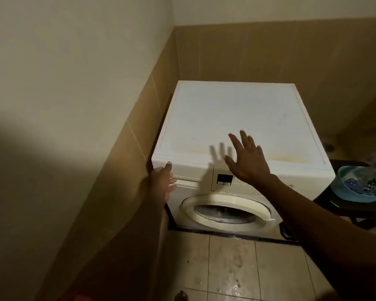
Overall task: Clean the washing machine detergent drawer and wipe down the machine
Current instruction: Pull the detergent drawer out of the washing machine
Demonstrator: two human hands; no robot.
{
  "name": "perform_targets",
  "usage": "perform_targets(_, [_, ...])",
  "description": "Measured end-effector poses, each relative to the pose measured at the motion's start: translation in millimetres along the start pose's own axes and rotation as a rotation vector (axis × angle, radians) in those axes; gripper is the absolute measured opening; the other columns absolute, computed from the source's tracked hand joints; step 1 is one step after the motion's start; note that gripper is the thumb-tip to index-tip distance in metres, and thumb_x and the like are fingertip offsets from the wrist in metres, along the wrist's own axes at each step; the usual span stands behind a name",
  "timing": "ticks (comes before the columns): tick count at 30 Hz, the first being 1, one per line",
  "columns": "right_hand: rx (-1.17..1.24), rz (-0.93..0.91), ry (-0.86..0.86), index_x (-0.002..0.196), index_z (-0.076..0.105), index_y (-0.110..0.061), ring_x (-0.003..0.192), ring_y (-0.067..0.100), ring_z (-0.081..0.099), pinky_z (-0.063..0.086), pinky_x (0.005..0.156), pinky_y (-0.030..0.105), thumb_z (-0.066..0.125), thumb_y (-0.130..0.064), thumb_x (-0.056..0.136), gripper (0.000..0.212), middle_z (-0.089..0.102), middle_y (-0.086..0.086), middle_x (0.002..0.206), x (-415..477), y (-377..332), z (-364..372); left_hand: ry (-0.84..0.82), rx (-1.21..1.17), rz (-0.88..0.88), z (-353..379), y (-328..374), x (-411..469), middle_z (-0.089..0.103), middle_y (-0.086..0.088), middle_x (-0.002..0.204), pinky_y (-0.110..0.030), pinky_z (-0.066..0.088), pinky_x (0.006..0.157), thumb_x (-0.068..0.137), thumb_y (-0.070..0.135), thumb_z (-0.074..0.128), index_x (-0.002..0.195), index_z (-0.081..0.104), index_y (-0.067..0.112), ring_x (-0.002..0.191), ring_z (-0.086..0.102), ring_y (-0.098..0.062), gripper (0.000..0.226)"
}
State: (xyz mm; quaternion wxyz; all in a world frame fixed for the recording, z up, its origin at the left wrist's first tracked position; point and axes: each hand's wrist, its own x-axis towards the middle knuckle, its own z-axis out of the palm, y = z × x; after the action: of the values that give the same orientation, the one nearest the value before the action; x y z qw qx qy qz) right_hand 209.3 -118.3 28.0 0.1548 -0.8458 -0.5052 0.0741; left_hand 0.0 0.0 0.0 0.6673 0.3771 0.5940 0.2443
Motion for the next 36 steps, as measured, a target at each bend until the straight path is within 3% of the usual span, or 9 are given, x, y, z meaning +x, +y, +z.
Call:
perform_targets(4, [-0.027,0.059,-0.064,0.153,0.012,-0.025,0.148,0.030,0.005,0.013,0.117,0.051,0.044,-0.041,0.097,0.067,0.002,0.008,0.161,2.9,7.9,19.8,-0.073,-0.251,-0.152,5.8,-14.4,19.7,0.035,-0.021,0.155,-0.048,0.047,0.101,0.097,0.043,0.056,0.155,0.025,0.013,0.136,0.044,-0.039,0.072])
perform_targets(8, [-0.016,0.094,-0.105,0.152,0.012,-0.025,0.148,0.029,0.005,0.012,0.117,0.051,0.044,-0.040,0.097,0.066,0.005,0.008,0.161,10.3,10.8,36.0,-0.081,-0.411,-0.265,13.7,-23.3,32.4,0.020,-0.022,0.161,-0.053,0.036,0.114,0.092,0.050,0.058,0.155,0.018,0.008,0.146,0.030,-0.038,0.085])
perform_targets(13, [-0.001,0.111,-0.131,0.151,0.016,-0.025,0.147,0.029,0.010,0.013,0.117,0.050,0.043,-0.041,0.097,0.063,0.013,0.009,0.159,19.6,12.8,48.8,-0.058,-0.476,-0.298,19.9,-32.0,54.9,0.027,-0.024,0.158,-0.053,0.040,0.111,0.085,0.055,0.065,0.153,0.024,0.008,0.143,0.034,-0.038,0.092])
perform_targets(17, [-0.015,0.117,-0.120,0.148,0.024,-0.021,0.141,0.029,0.022,0.023,0.112,0.048,0.045,-0.038,0.096,0.059,0.025,0.009,0.153,23.3,15.5,59.1,-0.054,-0.464,-0.295,27.0,-32.9,67.2,0.039,-0.019,0.152,-0.047,0.044,0.110,0.078,0.060,0.070,0.149,0.035,0.012,0.138,0.043,-0.034,0.092])
perform_targets(21, [-0.017,0.075,-0.074,0.137,0.036,-0.017,0.119,0.029,0.041,0.038,0.095,0.044,0.047,-0.036,0.094,0.048,0.042,0.008,0.128,20.7,15.8,70.9,-0.039,-0.482,-0.289,33.5,-32.1,75.9,0.048,-0.014,0.146,-0.044,0.043,0.110,0.071,0.060,0.077,0.145,0.041,0.016,0.132,0.048,-0.033,0.093])
perform_targets(27, [-0.028,0.072,-0.004,0.126,0.044,-0.015,0.111,0.028,0.044,0.040,0.090,0.044,0.044,-0.034,0.095,0.037,0.045,0.009,0.117,21.2,12.9,75.4,-0.013,-0.525,-0.314,40.5,-37.7,85.3,0.046,-0.015,0.145,-0.046,0.044,0.108,0.043,0.059,0.091,0.148,0.031,0.020,0.131,0.049,-0.035,0.127])
perform_targets(33, [-0.011,0.059,0.005,0.125,0.045,-0.013,0.108,0.029,0.046,0.043,0.086,0.043,0.036,-0.039,0.093,0.042,0.048,0.009,0.116,21.6,16.5,75.9,-0.018,-0.518,-0.273,43.2,-43.4,87.5,0.047,-0.011,0.147,-0.049,0.043,0.110,0.061,0.049,0.089,0.155,0.020,0.026,0.134,0.046,-0.032,0.119])
perform_targets(36, [-0.003,0.063,0.021,0.126,0.045,-0.012,0.108,0.029,0.047,0.043,0.086,0.042,0.036,-0.039,0.093,0.044,0.049,0.009,0.116,21.9,16.7,76.0,-0.006,-0.513,-0.242,44.5,-43.6,84.7,0.050,-0.010,0.143,-0.050,0.047,0.106,0.046,0.057,0.093,0.151,0.024,0.027,0.128,0.051,-0.031,0.129])
